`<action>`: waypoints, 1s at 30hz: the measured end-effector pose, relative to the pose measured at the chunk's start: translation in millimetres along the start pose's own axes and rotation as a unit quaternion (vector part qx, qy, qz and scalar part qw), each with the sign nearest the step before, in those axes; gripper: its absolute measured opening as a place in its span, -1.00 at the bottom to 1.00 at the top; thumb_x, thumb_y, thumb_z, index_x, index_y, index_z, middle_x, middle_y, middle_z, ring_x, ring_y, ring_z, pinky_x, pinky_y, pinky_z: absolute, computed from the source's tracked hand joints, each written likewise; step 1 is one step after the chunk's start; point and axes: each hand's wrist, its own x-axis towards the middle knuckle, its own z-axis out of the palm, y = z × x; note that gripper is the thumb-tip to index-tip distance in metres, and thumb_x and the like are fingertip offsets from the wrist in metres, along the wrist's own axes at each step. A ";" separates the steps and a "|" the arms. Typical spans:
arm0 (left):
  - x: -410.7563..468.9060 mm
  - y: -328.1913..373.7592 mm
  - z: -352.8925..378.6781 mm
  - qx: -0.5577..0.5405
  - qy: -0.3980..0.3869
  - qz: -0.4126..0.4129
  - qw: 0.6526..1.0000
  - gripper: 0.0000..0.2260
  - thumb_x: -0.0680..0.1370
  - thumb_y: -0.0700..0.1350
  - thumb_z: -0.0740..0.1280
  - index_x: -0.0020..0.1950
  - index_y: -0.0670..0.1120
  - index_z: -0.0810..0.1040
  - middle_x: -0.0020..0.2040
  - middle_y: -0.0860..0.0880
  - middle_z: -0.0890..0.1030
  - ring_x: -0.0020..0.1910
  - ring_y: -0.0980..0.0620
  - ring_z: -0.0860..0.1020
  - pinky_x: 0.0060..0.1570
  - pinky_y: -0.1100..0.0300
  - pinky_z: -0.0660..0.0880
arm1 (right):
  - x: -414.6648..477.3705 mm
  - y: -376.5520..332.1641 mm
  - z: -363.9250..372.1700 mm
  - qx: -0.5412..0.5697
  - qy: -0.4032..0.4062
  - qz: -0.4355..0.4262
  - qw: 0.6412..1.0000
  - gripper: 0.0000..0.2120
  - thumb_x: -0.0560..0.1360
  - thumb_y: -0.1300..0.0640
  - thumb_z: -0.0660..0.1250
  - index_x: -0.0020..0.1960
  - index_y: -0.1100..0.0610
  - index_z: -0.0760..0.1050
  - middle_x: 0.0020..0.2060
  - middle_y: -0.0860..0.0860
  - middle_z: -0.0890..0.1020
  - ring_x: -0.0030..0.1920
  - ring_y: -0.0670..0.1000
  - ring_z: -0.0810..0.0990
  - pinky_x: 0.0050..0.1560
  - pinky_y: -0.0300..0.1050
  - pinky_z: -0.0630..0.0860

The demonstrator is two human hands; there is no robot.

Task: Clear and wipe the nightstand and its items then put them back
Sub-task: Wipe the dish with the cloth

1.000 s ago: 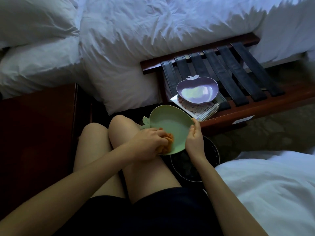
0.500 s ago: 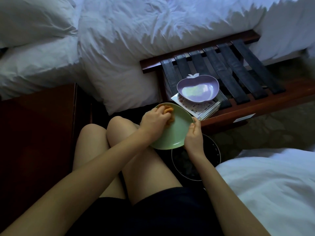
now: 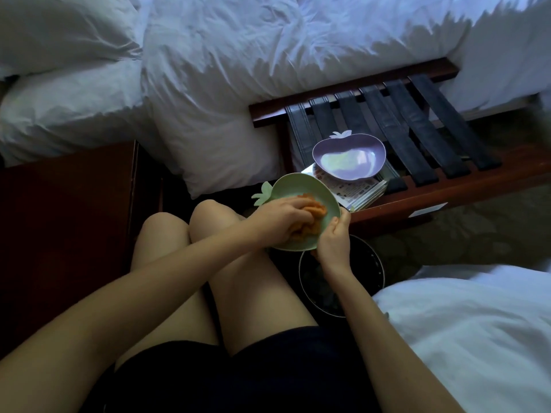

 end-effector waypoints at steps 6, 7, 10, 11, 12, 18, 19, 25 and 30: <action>7.4 -13.8 -4.1 0.199 0.112 -0.109 0.967 -0.76 0.48 -0.09 0.19 -0.20 -0.15 0.62 0.04 -0.23 0.60 -0.21 -0.20 0.56 -0.26 0.08 0.49 | 0.3 -9.2 -7.5 -0.010 -0.002 -0.013 1.000 -0.67 0.62 0.23 -0.02 0.35 0.18 0.28 -0.04 0.05 0.49 -0.08 0.03 0.47 -0.17 -0.28 0.30; 5.9 -13.5 -2.4 0.165 0.130 -0.113 0.971 -0.83 0.48 -0.13 0.26 -0.11 -0.17 0.62 0.13 -0.24 0.56 -0.13 -0.23 0.55 -0.20 0.02 0.49 | 1.4 -12.2 -9.6 -0.010 0.003 -0.016 1.000 -0.68 0.62 0.22 -0.01 0.35 0.17 0.29 -0.02 0.07 0.51 -0.06 0.03 0.48 -0.13 -0.26 0.30; 9.7 -11.7 -8.4 0.016 0.209 -0.191 0.959 -0.79 0.43 -0.19 0.38 0.06 -0.13 0.61 0.23 -0.17 0.50 0.03 -0.22 0.52 -0.02 0.00 0.47 | 12.9 -26.5 -17.5 0.015 0.035 -0.015 0.999 -0.68 0.62 0.20 -0.01 0.34 0.18 0.31 0.10 0.12 0.53 0.05 0.08 0.50 -0.05 -0.21 0.33; 13.9 -11.1 -14.0 -0.037 0.253 -0.216 0.942 -0.79 0.43 -0.23 0.37 0.06 -0.13 0.61 0.19 -0.17 0.51 0.02 -0.22 0.53 -0.02 0.03 0.47 | 19.5 -32.8 -21.0 0.022 0.048 -0.015 0.998 -0.67 0.62 0.21 -0.01 0.36 0.18 0.29 0.13 0.13 0.51 0.06 0.07 0.49 -0.06 -0.23 0.31; 18.6 -10.1 -19.7 -0.081 0.292 -0.237 0.923 -0.79 0.44 -0.25 0.36 0.06 -0.14 0.61 0.16 -0.18 0.52 0.00 -0.22 0.53 -0.03 0.05 0.47 | 28.0 -39.1 -25.6 0.025 0.060 -0.020 0.998 -0.66 0.62 0.21 -0.02 0.37 0.19 0.27 0.15 0.14 0.50 0.05 0.05 0.47 -0.09 -0.26 0.31; 26.9 7.0 -5.7 -0.121 0.341 -0.191 0.912 -0.83 0.42 -0.26 0.39 0.00 -0.20 0.60 0.14 -0.20 0.51 0.02 -0.21 0.54 -0.04 -0.01 0.52 | 86.6 -71.0 -47.4 0.048 0.076 0.035 0.995 -0.60 0.61 0.19 -0.02 0.44 0.15 0.13 0.23 0.16 0.41 0.11 0.15 0.50 -0.04 -0.02 0.53; 27.1 9.9 0.8 -0.126 0.342 -0.191 0.911 -0.83 0.42 -0.28 0.38 0.00 -0.20 0.61 0.14 -0.20 0.52 0.03 -0.21 0.54 -0.02 -0.03 0.52 | 95.1 -76.1 -48.7 0.058 0.071 0.056 0.994 -0.59 0.61 0.18 -0.02 0.45 0.13 0.09 0.21 0.15 0.41 0.10 0.16 0.51 -0.03 0.07 0.57; 43.6 4.1 20.4 -0.195 0.354 -0.269 0.874 -0.86 0.48 -0.30 0.35 0.02 -0.19 0.60 0.13 -0.15 0.52 0.07 -0.08 0.52 0.03 0.26 0.41 | 133.3 -89.1 -38.4 0.063 0.063 0.124 0.988 -0.61 0.62 0.12 0.00 0.43 0.06 0.05 0.17 0.12 0.41 -0.01 0.16 0.54 -0.12 0.07 0.62; 50.9 2.8 26.5 -0.249 0.370 -0.310 0.840 -0.82 0.48 -0.32 0.32 0.06 -0.20 0.58 0.14 -0.15 0.50 0.08 0.04 0.47 0.01 0.51 0.33 | 151.9 -85.9 -26.6 0.121 0.066 0.199 0.970 -0.61 0.65 0.13 -0.03 0.46 0.07 0.03 0.08 0.04 0.33 -0.31 0.06 0.54 -0.57 -0.16 0.53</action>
